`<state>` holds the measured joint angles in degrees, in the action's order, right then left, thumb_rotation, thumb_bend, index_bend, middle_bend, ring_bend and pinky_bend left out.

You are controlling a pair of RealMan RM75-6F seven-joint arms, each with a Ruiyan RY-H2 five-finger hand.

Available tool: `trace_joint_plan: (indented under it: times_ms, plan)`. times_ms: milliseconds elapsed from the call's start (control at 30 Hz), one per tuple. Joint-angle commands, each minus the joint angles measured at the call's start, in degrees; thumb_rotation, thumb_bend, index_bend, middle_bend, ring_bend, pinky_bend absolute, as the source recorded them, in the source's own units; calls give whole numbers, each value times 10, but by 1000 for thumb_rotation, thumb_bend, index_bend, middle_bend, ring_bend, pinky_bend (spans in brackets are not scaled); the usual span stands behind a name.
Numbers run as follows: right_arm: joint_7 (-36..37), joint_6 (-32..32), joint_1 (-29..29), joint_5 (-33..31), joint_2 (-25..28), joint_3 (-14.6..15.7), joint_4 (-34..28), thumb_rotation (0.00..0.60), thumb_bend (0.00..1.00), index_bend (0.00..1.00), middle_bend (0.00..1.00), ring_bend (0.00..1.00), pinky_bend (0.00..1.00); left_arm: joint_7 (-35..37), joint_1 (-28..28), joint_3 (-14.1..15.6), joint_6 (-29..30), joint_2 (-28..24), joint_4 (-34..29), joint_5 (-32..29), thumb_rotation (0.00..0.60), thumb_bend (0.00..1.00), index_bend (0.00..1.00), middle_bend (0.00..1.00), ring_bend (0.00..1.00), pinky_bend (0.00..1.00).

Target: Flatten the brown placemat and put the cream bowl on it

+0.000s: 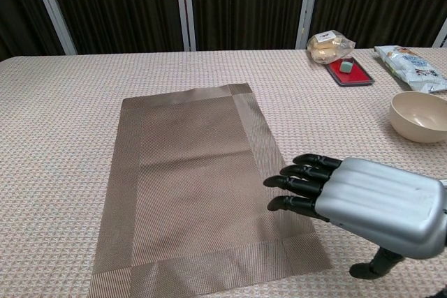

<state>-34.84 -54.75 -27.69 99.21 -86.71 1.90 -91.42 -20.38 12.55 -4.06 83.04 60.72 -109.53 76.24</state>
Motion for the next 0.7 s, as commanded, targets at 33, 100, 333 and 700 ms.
trace_joint_plan:
  times_ms: [33,100,333,700]
  plan:
    - [-12,6,-5,-10,-9,-4,2,600,0,139,0,0,0,1,0,-1,-3,1,1,-1,600,0,0,0,0,0]
    - [-18,10,-7,-17,-15,-6,5,600,0,138,0,0,0,1,0,-2,-5,1,3,-3,600,0,0,0,0,0]
    - [-33,18,-13,-33,-25,-3,10,600,0,138,0,0,0,5,-1,-5,-8,-1,6,-5,600,0,0,0,0,0]
    - [-36,17,-23,-49,-41,-10,15,600,0,138,0,0,0,5,-1,-7,-10,0,6,-5,600,0,0,0,0,0]
